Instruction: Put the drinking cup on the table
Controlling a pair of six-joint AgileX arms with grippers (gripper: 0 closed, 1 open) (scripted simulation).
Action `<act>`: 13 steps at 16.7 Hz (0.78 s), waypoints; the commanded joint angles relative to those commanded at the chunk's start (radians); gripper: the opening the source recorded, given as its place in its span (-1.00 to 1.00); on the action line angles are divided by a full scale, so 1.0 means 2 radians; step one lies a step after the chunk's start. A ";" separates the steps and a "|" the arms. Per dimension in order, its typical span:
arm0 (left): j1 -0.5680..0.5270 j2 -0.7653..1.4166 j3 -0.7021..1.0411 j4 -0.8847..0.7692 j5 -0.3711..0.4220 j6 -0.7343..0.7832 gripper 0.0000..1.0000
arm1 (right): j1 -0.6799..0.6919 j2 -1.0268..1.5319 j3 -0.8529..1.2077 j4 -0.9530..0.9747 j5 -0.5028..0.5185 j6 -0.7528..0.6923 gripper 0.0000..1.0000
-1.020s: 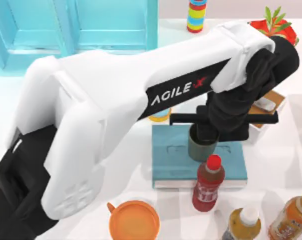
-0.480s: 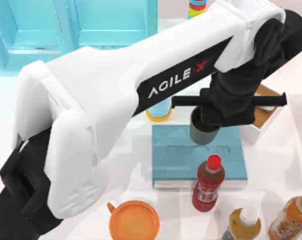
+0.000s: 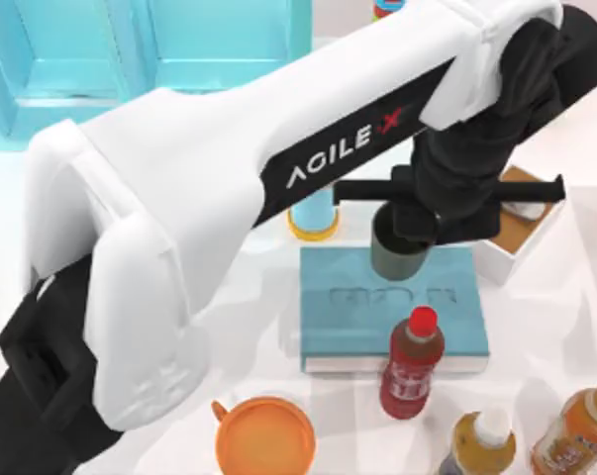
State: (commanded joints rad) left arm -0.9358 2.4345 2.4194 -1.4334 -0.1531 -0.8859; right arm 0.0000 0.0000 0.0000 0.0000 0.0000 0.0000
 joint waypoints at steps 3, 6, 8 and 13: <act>0.033 -0.039 -0.049 0.011 0.008 0.030 -1.00 | 0.000 0.000 0.000 0.000 0.000 0.000 1.00; 0.086 -0.102 -0.137 0.030 0.022 0.079 -1.00 | 0.000 0.000 0.000 0.000 0.000 0.000 1.00; 0.127 -0.151 -0.207 0.044 0.034 0.117 -1.00 | 0.000 0.000 0.000 0.000 0.000 0.000 1.00; 0.220 -0.259 -0.369 0.072 0.061 0.208 -1.00 | 0.000 0.000 0.000 0.000 0.000 0.000 1.00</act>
State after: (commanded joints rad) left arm -0.4962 1.9172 1.6821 -1.2896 -0.0320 -0.4700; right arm 0.0000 0.0000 0.0000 0.0000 0.0000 0.0000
